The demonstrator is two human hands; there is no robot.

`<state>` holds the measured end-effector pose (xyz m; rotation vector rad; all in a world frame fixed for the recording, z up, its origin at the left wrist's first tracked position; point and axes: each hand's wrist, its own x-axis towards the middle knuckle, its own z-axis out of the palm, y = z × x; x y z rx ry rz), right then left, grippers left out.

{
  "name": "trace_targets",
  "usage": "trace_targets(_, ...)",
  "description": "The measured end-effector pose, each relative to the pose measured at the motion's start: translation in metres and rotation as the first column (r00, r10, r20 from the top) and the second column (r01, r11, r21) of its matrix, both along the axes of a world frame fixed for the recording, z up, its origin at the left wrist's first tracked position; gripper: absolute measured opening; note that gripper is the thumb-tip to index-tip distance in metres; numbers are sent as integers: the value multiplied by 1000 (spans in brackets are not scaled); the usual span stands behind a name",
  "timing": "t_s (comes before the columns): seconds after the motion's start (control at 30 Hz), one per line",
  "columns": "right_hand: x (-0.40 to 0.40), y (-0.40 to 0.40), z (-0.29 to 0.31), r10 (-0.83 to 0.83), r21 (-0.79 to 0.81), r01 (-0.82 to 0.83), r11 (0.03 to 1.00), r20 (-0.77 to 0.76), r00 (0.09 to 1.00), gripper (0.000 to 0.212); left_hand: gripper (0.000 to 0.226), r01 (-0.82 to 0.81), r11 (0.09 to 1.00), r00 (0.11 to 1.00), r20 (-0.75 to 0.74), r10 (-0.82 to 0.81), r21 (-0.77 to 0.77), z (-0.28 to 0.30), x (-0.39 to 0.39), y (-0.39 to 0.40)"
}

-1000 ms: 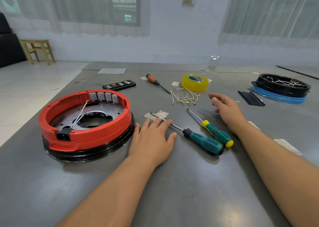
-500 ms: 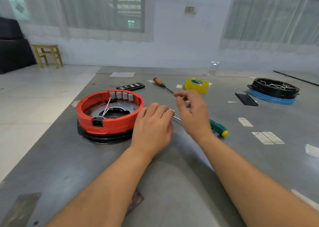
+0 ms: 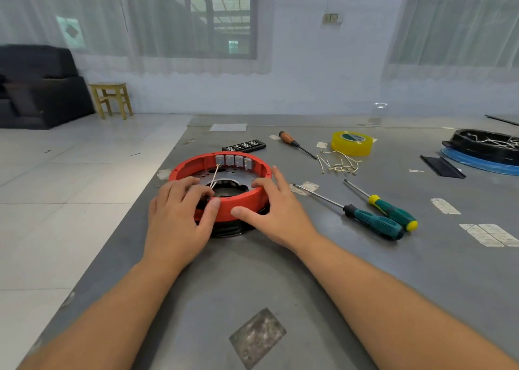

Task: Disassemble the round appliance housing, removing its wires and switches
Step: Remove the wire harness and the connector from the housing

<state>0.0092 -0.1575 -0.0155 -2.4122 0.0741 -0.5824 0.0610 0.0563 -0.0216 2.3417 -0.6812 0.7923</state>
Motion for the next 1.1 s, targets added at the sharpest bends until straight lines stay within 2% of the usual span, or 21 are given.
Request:
trace_targets(0.13, 5, -3, -5, 2, -41, -4, 999, -36, 999, 82, 48, 14, 984, 987, -154, -41, -176, 2, 6, 1)
trace_targets(0.23, 8, -5, -4, 5, -40, -4, 999, 7, 1000, 81, 45, -3, 972, 976, -212, -49, -235, 2, 5, 0)
trace_targets(0.33, 4, -8, -2, 32, -24, -30, 999, 80, 996, 75, 52, -34, 950, 963, -265, -53, -311, 3, 1, -4)
trace_targets(0.43, 0, -12, 1, 65, -19, -63, 998, 126, 990, 69, 47, -73, 886, 957, -283, -68, -458, 5, 2, -4)
trace_targets(0.5, -2, -16, 4, 90, -31, -86, 996, 169, 981, 69, 52, -101, 827, 945, -314, -94, -553, 6, 5, -3)
trace_targets(0.63, -5, -24, 8, 149, -88, -130, 988, 253, 956, 69, 74, -211, 752, 861, -484, -160, -625, 7, 9, -7)
trace_targets(0.73, -7, -32, 13, 154, -123, -123, 985, 295, 943, 66, 79, -267, 698, 766, -586, -265, -664, 13, 16, -17)
trace_targets(0.8, -7, -38, 14, 150, -144, -107, 984, 325, 934, 65, 72, -304, 602, 676, -612, -409, -738, 17, 23, -26)
trace_targets(0.9, -7, -45, 13, 127, -147, -83, 986, 324, 938, 62, 42, -314, 468, 582, -557, -592, -826, 21, 27, -37)
trace_targets(1.0, -5, -47, 9, 86, -137, -46, 990, 302, 949, 60, 46, -308, 391, 566, -497, -657, -867, 19, 27, -45)
trace_targets(1.1, -2, -44, 6, 55, -135, -18, 991, 276, 960, 65, 29, -254, 398, 600, -466, -651, -882, 16, 24, -48)
